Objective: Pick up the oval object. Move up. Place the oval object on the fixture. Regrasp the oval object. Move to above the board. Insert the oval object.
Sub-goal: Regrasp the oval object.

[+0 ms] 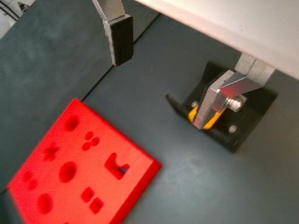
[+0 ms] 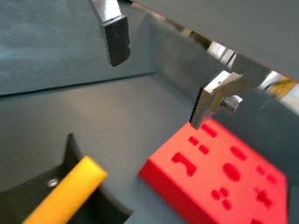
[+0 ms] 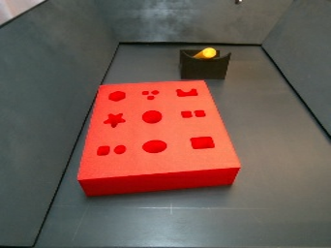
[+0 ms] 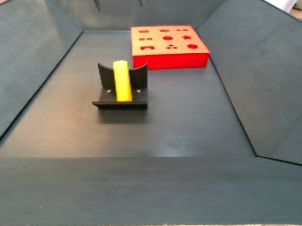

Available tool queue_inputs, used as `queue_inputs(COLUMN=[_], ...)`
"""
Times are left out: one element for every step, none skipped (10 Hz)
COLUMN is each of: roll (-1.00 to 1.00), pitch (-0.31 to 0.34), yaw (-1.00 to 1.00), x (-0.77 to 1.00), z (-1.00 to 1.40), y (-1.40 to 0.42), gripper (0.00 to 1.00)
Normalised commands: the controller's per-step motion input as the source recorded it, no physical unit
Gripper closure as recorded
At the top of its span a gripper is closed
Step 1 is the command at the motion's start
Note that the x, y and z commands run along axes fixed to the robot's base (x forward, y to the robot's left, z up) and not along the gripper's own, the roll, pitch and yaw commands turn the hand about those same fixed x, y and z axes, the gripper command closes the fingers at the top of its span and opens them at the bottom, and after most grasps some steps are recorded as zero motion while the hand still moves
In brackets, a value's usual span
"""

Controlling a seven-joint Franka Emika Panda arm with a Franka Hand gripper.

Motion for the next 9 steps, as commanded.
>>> queue_inputs(roll=[1.0,1.0,1.0,1.0,1.0,1.0,1.0,1.0,1.0], pitch=[0.004,-0.002,-0.006,-0.016,-0.021,-0.028,-0.037,-0.042,-0.044], yaw=[0.01,0.01,0.01,0.01,0.01,0.01,0.01,0.01,0.01], x=[-0.03,-0.03,-0.04,-0.05,-0.05,-0.04,-0.03,-0.03,-0.03], z=[0.02,0.01,0.01,0.01,0.01,0.01,0.0,0.0,0.0], y=[-0.03,-0.03,-0.03,-0.02,-0.02,-0.02,-0.02,-0.02,-0.02], gripper=[0.0,0.0,0.0,0.0,0.0,0.0,0.0,0.0,0.0])
